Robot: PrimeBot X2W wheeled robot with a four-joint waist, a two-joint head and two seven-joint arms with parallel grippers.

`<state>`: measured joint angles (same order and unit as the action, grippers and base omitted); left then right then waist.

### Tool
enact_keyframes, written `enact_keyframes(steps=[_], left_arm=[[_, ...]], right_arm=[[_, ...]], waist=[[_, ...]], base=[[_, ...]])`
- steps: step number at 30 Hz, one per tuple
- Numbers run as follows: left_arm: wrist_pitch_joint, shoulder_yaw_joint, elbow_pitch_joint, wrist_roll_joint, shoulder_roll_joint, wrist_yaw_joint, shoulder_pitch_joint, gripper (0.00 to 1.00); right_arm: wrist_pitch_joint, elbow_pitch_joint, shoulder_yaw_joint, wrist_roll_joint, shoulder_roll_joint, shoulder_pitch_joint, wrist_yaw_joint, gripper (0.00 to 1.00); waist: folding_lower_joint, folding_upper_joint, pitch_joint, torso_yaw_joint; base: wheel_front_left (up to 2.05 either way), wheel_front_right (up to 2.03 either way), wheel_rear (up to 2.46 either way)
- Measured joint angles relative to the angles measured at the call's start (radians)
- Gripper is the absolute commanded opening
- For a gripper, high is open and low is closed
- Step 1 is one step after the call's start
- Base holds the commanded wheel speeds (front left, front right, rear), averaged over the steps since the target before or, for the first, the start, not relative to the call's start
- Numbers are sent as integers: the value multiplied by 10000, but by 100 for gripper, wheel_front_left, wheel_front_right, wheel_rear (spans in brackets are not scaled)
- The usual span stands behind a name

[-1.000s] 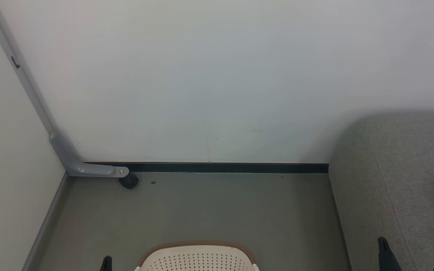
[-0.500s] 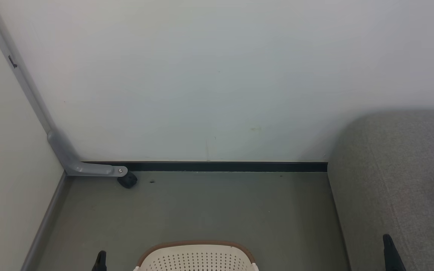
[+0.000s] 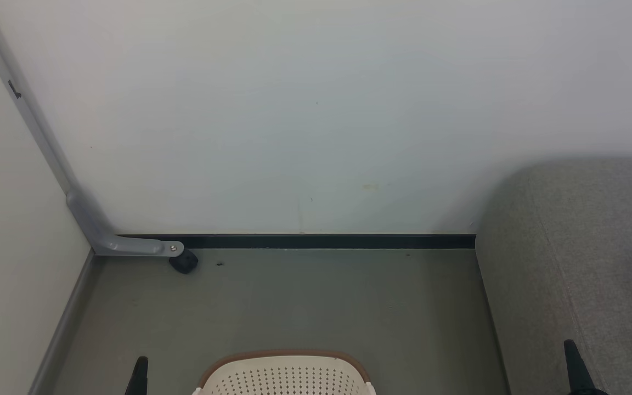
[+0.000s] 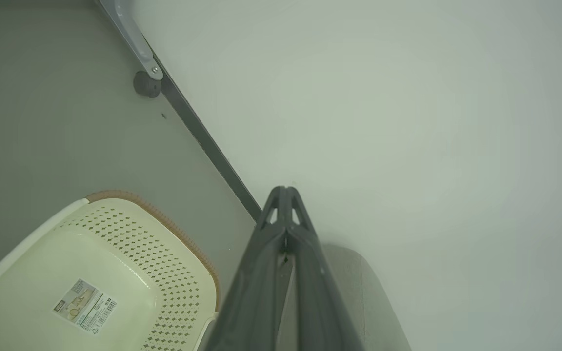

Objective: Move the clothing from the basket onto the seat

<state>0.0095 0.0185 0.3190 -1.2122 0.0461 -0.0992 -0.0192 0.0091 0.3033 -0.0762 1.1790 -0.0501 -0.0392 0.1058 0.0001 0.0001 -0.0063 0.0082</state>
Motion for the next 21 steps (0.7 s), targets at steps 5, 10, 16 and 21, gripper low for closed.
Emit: enact_keyframes(steps=[5,10,16,21], left_arm=[[194,104,-19,-667,-6,-67,-152,0],[393,221,-50,-1356,-15,-79,-199,0],[598,378,-69,-2215,-27,-155,-300,0],[775,481,-104,-2863,-33,-163,-398,0]], right_arm=[[215,-4,-107,748,13,-151,2,0],[382,-2,-217,1498,31,-151,13,0],[616,-2,-351,2360,40,-216,86,0],[792,-4,-451,3078,54,-344,88,0]], waist=[[0,0,15,-15],[0,0,30,-30],[0,0,47,-48],[-1,0,62,-63]], base=[[0,0,0],[0,0,0],[0,0,0],[0,0,0]])
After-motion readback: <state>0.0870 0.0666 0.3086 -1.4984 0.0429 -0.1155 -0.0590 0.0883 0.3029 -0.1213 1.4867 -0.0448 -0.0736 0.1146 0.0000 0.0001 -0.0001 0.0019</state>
